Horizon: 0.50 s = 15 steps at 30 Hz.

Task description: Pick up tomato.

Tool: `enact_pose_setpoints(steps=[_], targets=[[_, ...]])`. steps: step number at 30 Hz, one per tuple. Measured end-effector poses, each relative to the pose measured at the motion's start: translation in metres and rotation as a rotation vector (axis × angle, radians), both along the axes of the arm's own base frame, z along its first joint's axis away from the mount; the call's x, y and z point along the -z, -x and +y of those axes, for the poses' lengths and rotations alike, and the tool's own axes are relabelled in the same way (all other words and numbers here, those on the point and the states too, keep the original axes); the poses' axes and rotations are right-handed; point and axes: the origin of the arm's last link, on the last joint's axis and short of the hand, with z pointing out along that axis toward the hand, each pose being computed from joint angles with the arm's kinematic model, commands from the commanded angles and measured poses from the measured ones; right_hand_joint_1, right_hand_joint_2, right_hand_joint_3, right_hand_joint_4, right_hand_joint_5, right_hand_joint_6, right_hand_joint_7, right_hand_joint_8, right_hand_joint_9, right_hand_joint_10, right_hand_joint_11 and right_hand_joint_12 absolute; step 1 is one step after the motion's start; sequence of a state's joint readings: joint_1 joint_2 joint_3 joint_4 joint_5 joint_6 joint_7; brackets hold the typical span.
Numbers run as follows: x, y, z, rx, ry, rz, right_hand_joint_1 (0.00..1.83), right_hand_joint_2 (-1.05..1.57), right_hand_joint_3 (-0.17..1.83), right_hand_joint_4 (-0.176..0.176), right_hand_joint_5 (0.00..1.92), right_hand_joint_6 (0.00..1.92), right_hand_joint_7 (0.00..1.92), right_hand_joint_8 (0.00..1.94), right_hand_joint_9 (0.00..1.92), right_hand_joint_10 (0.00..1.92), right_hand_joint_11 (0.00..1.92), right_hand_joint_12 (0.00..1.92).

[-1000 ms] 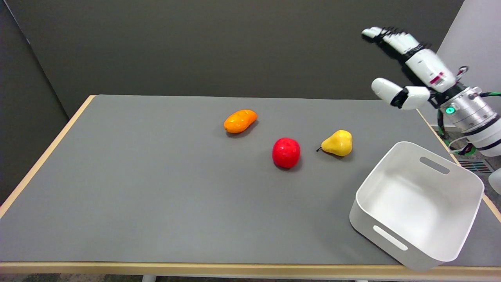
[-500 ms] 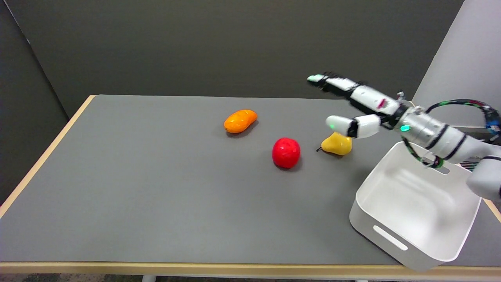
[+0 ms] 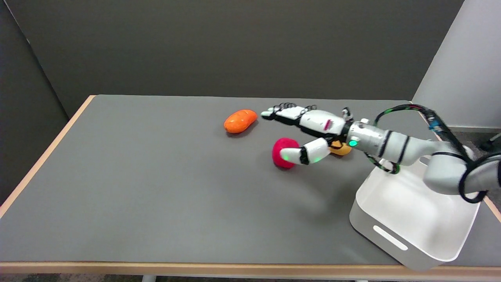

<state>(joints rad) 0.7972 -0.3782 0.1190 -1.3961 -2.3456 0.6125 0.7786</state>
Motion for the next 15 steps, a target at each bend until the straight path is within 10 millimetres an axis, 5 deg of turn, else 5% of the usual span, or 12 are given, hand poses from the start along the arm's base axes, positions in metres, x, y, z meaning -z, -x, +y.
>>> enact_pose_setpoints(steps=[15], targets=[[0.028,0.027,-0.043,0.014,0.01,0.229,0.29,0.63,0.93,0.071,0.0,0.16,0.0,0.15,0.0,0.28,0.0,0.59]])
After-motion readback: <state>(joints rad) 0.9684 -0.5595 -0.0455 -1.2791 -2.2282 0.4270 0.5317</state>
